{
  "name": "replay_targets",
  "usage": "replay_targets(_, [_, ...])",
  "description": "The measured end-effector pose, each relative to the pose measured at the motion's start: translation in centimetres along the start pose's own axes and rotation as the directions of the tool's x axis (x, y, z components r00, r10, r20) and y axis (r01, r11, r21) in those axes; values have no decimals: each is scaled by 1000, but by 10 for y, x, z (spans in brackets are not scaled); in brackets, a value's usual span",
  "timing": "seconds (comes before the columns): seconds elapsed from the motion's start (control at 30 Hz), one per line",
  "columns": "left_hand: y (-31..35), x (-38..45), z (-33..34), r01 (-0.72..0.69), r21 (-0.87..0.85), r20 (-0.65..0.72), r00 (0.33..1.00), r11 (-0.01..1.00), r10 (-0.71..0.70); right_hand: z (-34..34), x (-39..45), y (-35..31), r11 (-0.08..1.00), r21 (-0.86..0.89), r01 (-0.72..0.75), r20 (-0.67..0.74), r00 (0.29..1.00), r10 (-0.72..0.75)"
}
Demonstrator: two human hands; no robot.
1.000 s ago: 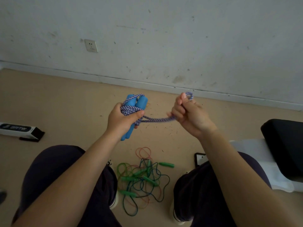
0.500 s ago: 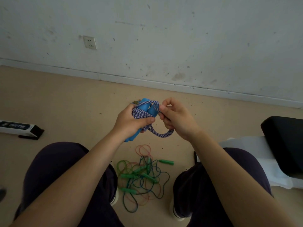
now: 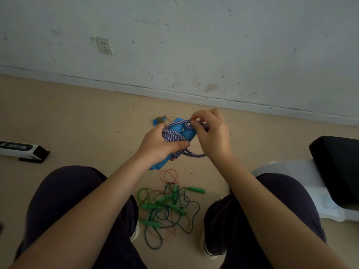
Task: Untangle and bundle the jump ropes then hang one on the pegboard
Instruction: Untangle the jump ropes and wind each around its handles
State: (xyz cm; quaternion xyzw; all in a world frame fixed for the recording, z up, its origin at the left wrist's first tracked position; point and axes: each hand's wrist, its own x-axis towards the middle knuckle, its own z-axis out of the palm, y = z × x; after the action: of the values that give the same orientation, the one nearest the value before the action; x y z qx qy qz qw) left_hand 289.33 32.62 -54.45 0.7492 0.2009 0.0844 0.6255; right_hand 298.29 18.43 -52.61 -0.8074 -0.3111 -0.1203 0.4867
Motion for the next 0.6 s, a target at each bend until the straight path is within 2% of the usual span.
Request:
replay_targets(0.23, [0,-1,-4,55,-55,-2,998,997,-55,-1,2,-4,996,-32,79,143,987,-74])
replay_targets(0.37, [1,-2,-7,55,-47,-8,998,997,-55,-4,4,-3,997,-31,65,220,974,-56])
replay_targets(0.6, [0,1,-8,17,73,24,1000,997,-19,-3,3,3,995,-85,-45,104,993,54])
